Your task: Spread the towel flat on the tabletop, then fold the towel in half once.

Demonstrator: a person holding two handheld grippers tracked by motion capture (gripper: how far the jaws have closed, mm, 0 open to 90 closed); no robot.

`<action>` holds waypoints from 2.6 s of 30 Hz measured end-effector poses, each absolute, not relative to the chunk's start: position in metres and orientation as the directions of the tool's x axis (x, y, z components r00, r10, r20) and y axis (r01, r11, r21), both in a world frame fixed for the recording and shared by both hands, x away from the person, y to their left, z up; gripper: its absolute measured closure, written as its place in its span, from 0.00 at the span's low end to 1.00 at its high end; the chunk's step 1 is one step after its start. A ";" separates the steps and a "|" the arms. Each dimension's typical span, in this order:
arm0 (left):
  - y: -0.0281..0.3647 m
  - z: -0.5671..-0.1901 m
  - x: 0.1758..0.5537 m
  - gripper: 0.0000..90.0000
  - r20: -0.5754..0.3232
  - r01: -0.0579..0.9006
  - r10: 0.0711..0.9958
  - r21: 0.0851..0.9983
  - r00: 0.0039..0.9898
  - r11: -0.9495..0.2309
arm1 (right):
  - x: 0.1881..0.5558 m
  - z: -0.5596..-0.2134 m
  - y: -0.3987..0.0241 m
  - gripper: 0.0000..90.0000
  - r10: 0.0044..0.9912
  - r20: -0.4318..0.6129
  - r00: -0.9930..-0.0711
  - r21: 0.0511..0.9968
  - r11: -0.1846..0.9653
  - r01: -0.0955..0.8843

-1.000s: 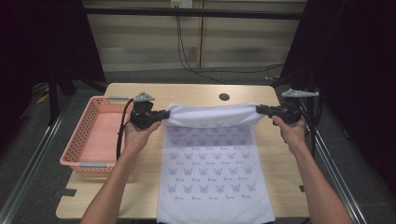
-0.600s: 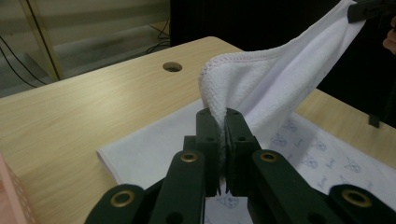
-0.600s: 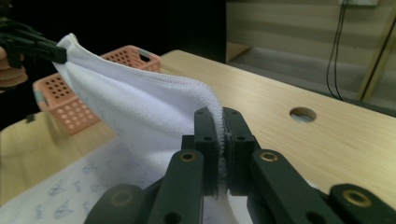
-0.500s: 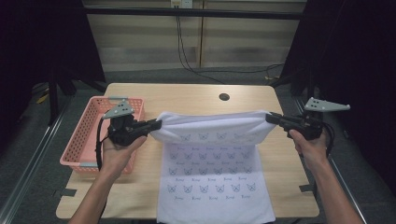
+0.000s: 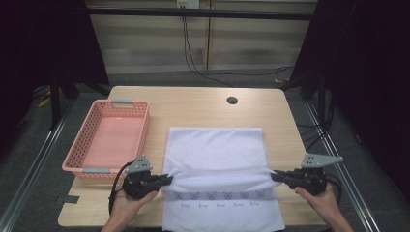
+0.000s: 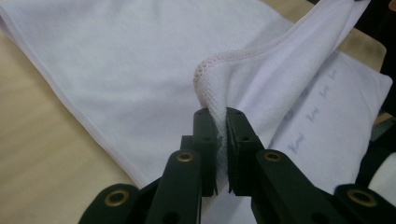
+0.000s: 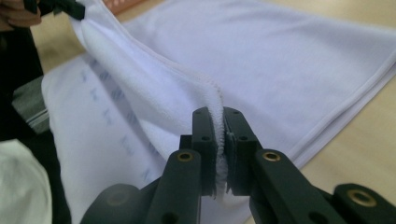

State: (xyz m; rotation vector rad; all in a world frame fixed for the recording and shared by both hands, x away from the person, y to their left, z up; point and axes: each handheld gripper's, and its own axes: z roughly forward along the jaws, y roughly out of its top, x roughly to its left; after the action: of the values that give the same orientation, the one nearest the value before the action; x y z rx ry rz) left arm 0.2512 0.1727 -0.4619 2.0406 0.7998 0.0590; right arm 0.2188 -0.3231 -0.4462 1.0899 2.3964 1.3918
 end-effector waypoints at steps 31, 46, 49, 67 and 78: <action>0.183 -0.470 0.260 0.70 -0.336 0.557 0.506 0.737 0.794 -0.384 | 0.197 -0.464 -0.327 0.68 0.672 0.214 -0.709 0.748 0.354 0.561; 0.138 -0.492 0.328 0.60 -0.205 0.580 0.636 0.670 0.744 -0.463 | 0.282 -0.488 -0.289 0.52 0.733 0.154 -0.663 0.677 0.410 0.611; 0.138 -0.495 0.333 0.65 -0.204 0.575 0.627 0.669 0.751 -0.471 | 0.298 -0.496 -0.284 0.54 0.751 0.136 -0.646 0.664 0.415 0.622; 0.141 -0.495 0.282 0.68 -0.209 0.542 0.573 0.672 0.792 -0.504 | 0.249 -0.495 -0.291 0.55 0.726 0.117 -0.677 0.657 0.455 0.601; 0.152 -0.491 0.234 0.68 -0.264 0.541 0.507 0.644 0.820 -0.541 | 0.208 -0.490 -0.294 0.58 0.678 0.172 -0.714 0.621 0.488 0.613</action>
State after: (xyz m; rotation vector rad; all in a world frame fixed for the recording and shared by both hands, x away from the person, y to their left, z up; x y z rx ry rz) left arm 0.2336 0.1523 -0.4912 2.2460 0.7647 -0.0580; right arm 0.2080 -0.2941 -0.4898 1.1429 2.6259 1.0357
